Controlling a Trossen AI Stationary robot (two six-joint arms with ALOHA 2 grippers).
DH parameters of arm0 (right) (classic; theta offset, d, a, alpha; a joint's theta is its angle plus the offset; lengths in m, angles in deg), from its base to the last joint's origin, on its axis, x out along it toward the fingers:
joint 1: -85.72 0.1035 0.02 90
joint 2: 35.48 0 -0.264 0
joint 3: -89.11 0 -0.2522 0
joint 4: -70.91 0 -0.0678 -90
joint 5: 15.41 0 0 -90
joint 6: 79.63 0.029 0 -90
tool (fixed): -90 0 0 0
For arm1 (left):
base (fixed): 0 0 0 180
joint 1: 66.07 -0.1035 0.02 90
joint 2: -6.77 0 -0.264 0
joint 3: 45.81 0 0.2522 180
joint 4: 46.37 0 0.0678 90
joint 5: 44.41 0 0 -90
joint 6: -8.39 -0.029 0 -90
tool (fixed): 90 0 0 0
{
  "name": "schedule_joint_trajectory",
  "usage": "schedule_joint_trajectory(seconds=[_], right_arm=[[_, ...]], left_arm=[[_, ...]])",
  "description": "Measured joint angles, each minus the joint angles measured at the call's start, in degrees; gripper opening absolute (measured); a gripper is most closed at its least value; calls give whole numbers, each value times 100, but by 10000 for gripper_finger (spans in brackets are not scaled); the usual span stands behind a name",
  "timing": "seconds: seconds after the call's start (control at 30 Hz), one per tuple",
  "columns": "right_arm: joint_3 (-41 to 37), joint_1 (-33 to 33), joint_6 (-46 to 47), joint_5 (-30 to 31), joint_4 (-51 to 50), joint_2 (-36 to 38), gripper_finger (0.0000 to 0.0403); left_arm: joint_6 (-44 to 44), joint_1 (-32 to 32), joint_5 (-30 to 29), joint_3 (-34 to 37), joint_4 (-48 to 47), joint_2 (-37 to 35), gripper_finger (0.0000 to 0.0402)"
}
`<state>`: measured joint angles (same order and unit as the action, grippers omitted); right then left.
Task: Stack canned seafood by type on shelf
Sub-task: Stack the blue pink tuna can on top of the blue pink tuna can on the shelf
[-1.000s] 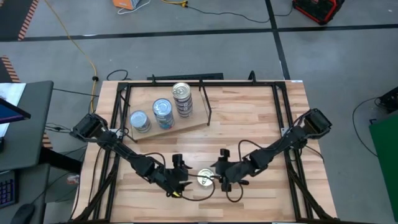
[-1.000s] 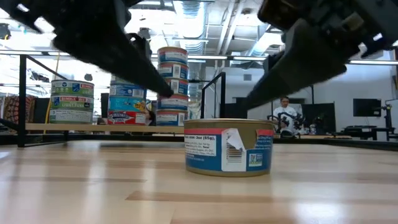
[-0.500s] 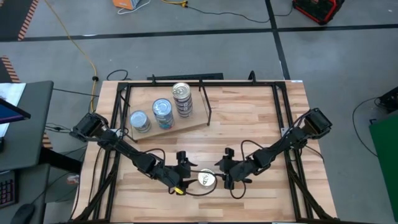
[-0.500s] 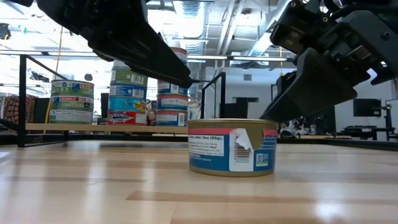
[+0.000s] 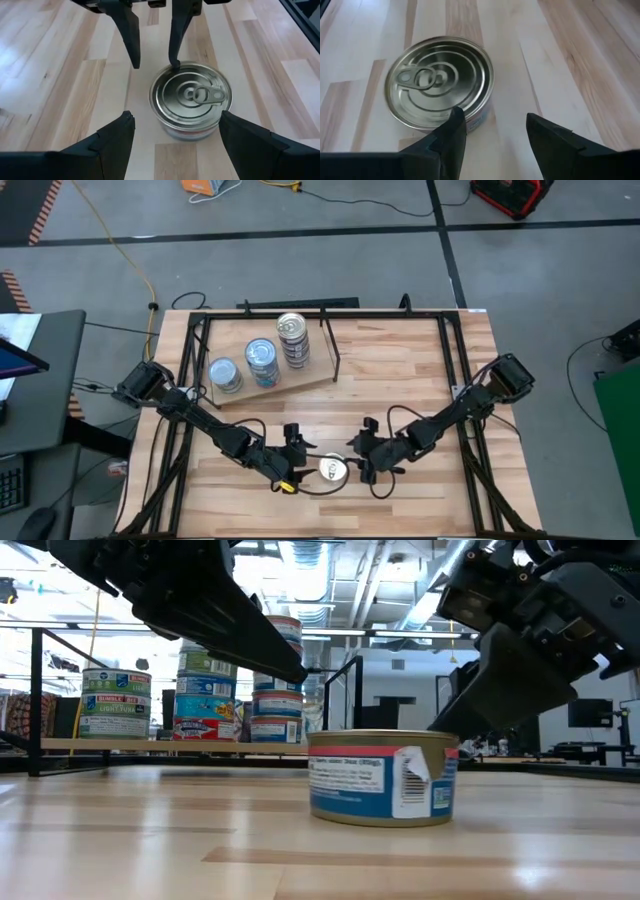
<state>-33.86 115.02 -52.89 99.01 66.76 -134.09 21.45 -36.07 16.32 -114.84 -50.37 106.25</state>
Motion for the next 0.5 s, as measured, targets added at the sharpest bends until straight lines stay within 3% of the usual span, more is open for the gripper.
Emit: schedule_joint_trajectory(seconds=[0.5], right_arm=[[-15,99,415,366,-499,-17,232]], left_arm=[[4,0,93,-4,-2,0,279]])
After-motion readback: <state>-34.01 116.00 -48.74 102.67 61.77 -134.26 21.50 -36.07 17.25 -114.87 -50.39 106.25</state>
